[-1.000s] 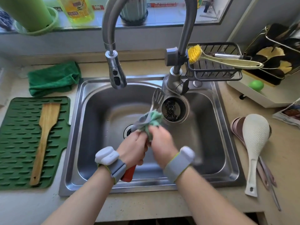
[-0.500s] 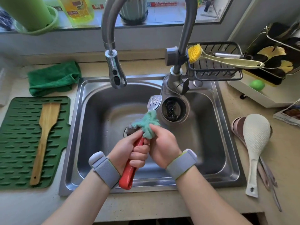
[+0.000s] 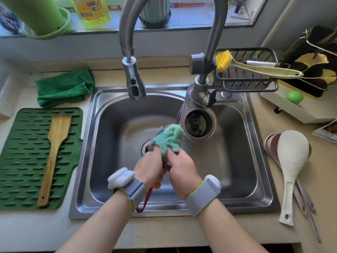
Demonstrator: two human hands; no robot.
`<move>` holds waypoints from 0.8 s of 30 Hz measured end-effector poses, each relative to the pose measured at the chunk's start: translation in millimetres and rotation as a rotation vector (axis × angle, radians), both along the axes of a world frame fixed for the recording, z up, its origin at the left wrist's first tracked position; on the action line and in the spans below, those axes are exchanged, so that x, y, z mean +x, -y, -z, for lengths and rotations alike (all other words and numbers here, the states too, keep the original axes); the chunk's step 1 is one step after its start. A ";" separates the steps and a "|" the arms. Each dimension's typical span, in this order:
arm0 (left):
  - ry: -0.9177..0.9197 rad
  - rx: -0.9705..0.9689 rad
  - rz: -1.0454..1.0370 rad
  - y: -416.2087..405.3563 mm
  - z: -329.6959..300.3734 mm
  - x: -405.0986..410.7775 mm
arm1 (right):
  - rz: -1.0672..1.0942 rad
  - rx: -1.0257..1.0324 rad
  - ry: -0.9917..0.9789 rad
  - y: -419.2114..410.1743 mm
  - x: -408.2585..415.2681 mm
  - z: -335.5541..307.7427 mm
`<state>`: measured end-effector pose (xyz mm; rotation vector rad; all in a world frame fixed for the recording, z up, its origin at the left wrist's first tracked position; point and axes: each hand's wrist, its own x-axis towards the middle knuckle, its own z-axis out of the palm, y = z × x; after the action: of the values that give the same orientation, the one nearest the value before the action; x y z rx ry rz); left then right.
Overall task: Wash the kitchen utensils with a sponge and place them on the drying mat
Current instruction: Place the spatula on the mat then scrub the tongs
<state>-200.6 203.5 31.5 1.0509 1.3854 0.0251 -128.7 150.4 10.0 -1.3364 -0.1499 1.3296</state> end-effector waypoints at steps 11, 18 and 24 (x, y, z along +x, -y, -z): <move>0.274 -0.541 -0.024 -5.2 -6.5 -12.1 | 0.079 -0.022 -0.172 -7.8 5.2 -3.7; 0.264 -0.604 -0.020 6.7 -12.1 -20.5 | 0.344 0.005 -0.225 -48.3 64.0 -8.7; 0.399 -0.663 -0.071 -2.2 -15.0 -19.1 | 0.348 -0.090 -0.043 -14.8 55.1 -2.8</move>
<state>-219.7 205.7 46.6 0.4103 0.9588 -0.1560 -73.6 165.1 12.7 -1.3371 0.1680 1.0786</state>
